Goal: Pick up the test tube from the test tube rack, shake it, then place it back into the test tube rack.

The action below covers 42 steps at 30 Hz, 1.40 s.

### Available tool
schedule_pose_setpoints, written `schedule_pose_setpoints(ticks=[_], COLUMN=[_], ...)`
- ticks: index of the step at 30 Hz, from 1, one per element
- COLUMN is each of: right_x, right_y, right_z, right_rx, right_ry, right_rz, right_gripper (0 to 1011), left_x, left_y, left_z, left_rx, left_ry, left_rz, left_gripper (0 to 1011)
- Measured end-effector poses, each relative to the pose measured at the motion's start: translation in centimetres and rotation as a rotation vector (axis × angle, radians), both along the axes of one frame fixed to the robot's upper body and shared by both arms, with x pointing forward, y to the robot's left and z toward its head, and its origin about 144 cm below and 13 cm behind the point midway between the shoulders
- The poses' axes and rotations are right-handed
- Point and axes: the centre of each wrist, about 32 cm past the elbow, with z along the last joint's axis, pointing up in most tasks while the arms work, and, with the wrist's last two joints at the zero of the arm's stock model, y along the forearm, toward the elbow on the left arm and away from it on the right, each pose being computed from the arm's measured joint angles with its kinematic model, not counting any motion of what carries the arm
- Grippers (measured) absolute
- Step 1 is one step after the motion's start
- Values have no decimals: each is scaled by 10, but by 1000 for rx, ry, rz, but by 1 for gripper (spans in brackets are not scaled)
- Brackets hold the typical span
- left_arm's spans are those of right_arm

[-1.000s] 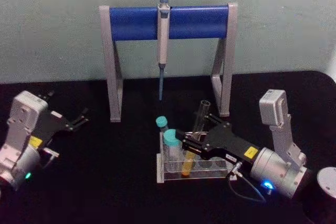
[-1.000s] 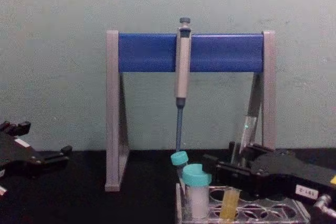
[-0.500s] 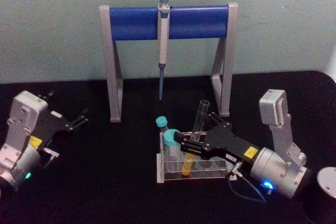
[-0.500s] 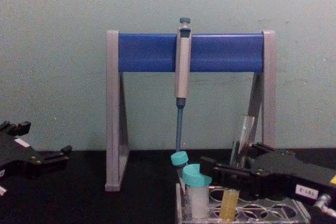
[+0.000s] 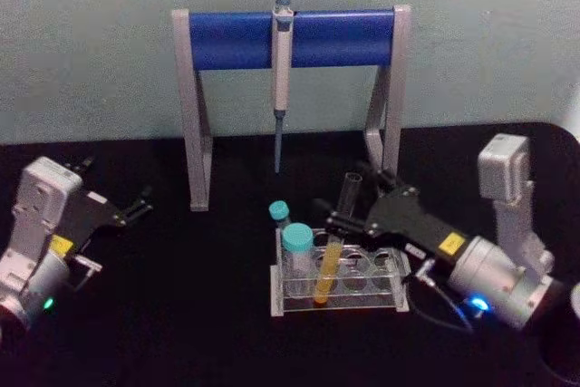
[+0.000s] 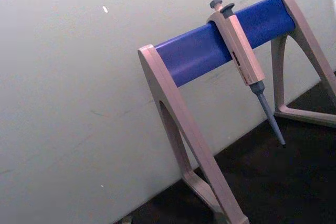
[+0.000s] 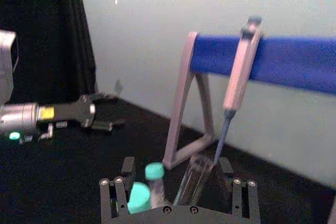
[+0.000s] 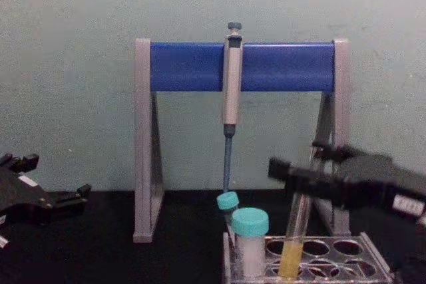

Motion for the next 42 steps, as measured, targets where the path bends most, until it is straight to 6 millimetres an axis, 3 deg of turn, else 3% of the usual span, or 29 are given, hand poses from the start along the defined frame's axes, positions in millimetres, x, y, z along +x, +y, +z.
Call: schedule_pose_setpoints(ticks=[9,17,24,42], right_x=[-13,-27,-35,-37], right_y=[-11,-20,-26,-30], right_z=[24,23,4,-49], right_rx=[11,-44,-124,-171], right_ry=[-131,-180,-125,90], right_rz=[-127,-320,-454,-545], right_gripper=[1000,1000,1000,1000], left_x=[0,0,0,0], left_y=[0,0,0,0], left_z=[0,0,0,0], left_rx=[0,0,0,0], left_ry=[0,0,0,0], left_rz=[0,0,0,0], left_gripper=[1001,1001,1001,1001])
